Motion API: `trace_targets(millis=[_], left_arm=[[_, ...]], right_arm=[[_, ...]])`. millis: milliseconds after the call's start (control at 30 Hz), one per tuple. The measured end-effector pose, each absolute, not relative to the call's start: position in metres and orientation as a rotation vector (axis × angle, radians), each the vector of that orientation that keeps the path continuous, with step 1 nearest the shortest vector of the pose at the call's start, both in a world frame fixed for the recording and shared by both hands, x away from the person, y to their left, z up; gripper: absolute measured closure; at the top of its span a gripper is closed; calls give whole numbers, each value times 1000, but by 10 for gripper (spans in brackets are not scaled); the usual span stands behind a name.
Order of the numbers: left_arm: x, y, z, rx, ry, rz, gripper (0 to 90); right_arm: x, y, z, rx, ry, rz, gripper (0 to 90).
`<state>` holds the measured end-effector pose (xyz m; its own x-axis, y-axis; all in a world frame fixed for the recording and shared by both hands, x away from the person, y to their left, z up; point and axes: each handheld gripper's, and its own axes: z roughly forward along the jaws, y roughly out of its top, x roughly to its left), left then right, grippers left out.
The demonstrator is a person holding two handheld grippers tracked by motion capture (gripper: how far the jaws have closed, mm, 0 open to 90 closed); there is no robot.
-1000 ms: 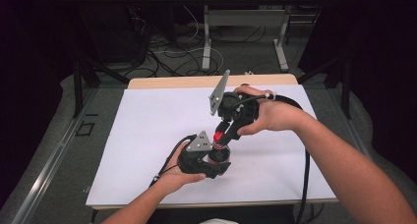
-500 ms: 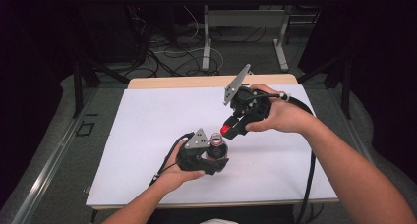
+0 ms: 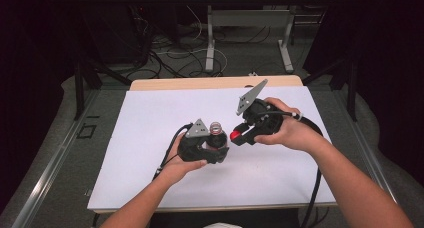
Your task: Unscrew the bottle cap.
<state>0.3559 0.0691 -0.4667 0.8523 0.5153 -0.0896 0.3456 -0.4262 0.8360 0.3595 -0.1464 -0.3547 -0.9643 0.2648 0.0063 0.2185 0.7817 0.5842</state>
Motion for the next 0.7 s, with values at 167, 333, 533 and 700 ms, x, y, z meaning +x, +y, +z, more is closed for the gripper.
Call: trace_targets(millis=[167,333,533,700], left_arm=[[371,72,-465,2027,676,241,295],[385,74,-463,2010,700,260,295],[399,74,-459,1995,738,277,295],[409,73,-459,1982,761,280,295]], right_arm=[[353,-152,-367,474,2860,954,604],[349,-158,-385,552,2814,1000,604],[342,-161,-400,593,2769,999,604],[340,-162,-414,623,2752,1013,604]])
